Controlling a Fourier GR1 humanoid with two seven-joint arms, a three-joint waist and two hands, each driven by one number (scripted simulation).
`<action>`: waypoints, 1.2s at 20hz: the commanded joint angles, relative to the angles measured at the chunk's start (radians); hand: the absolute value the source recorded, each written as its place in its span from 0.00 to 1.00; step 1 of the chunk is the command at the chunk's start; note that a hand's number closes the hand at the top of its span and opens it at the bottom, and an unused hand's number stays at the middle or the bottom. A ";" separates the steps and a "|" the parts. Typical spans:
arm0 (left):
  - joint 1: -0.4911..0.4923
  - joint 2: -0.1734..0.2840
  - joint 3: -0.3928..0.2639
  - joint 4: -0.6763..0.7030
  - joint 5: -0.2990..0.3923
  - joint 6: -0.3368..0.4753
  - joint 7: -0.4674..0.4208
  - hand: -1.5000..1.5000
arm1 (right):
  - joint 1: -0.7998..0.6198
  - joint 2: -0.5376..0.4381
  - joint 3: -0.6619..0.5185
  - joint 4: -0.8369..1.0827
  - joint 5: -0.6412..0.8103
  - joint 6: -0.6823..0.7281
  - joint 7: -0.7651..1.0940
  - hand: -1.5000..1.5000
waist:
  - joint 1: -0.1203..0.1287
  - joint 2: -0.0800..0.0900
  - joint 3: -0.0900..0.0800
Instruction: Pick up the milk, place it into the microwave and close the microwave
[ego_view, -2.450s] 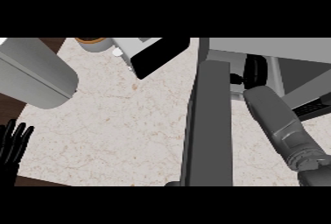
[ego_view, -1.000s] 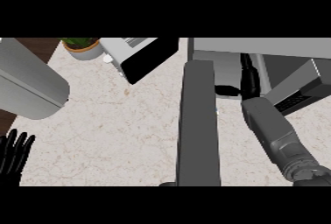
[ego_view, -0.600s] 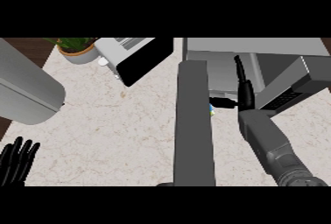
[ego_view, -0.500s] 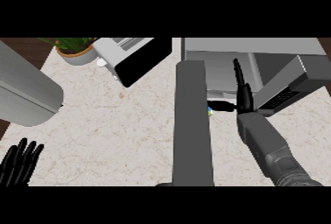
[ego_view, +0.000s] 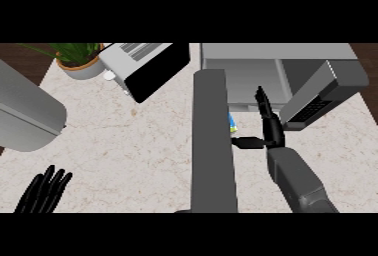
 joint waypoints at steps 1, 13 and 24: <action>0.009 -0.029 -0.065 -0.058 -0.018 -0.005 0.035 0.00 | 0.077 0.026 0.023 -0.074 -0.009 0.110 -0.027 0.00 | -0.015 -0.006 -0.001; -0.181 -0.031 -0.198 0.055 -0.233 0.038 0.052 1.00 | 0.437 -0.008 0.084 -0.517 -0.098 0.283 0.051 0.00 | -0.038 -0.007 -0.003; -0.455 -0.031 -0.361 0.285 -0.353 0.250 0.088 1.00 | 0.778 -0.105 0.053 -0.997 -0.254 0.381 0.237 0.00 | -0.027 -0.001 -0.002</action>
